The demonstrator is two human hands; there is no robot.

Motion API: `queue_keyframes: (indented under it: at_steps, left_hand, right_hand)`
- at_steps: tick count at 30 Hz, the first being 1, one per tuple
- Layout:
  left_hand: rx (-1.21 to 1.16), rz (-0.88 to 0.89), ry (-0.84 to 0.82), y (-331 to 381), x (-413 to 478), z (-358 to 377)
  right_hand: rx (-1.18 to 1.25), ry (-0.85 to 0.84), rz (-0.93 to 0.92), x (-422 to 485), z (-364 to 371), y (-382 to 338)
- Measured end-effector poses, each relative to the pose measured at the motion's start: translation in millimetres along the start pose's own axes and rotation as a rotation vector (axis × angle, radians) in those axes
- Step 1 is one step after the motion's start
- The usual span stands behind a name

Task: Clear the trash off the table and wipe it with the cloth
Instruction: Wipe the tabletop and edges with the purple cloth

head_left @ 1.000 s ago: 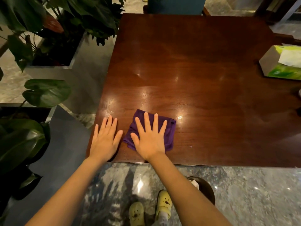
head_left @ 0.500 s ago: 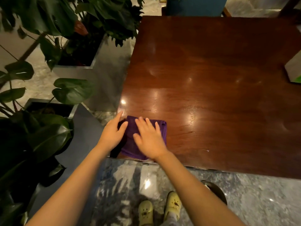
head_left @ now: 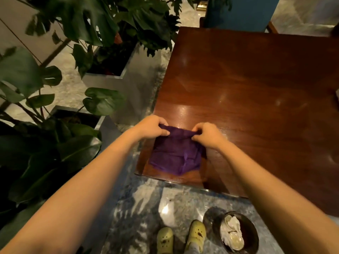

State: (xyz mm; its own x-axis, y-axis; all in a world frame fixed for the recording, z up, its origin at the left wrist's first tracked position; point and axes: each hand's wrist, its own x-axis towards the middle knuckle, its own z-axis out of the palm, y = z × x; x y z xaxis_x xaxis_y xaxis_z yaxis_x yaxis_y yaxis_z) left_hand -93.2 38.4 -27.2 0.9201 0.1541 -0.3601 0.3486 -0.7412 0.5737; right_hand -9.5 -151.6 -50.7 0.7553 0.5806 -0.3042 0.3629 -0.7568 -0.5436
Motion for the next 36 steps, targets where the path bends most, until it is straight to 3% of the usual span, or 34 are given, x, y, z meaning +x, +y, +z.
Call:
queue_keyframes:
  at_steps: [3, 7, 11, 16, 19, 22, 25, 29, 32, 36]
  left_hand:
    - [-0.149, 0.076, 0.108, 12, -4, -25]
    - [-0.123, 0.116, 0.27, 17, -4, -31]
    - [-0.196, 0.078, 0.305, 3, -17, 7]
    - [-0.248, -0.007, 0.165, -31, -44, 62]
    - [-0.294, -0.046, 0.319, -34, -36, 69]
    - [-0.172, -0.101, 0.471, -30, -23, 78]
    - [-0.007, -0.183, 0.503, -40, -33, 96]
    - [0.264, -0.217, 0.461, -69, -74, 127]
    - [0.343, -0.182, 0.331, -77, -94, 141]
    - [0.383, -0.149, 0.3, -80, -95, 141]
  right_hand:
    - [0.108, 0.074, -0.046, 6, -44, -9]
    - [0.117, 0.126, -0.113, 8, -68, -13]
    - [0.09, 0.112, -0.141, -7, -38, 5]
    - [0.097, -0.122, -0.142, -41, 10, 39]
    - [-0.027, -0.029, -0.13, -32, 19, 41]
    - [-0.356, 0.131, -0.321, -14, 32, 24]
    - [-0.484, -0.089, -0.583, -5, 54, 19]
    - [-0.552, -0.098, -0.541, 6, 70, 26]
    - [-0.526, -0.044, -0.494, -10, 79, 21]
    - [-0.57, 0.022, -0.517, -64, 99, 27]
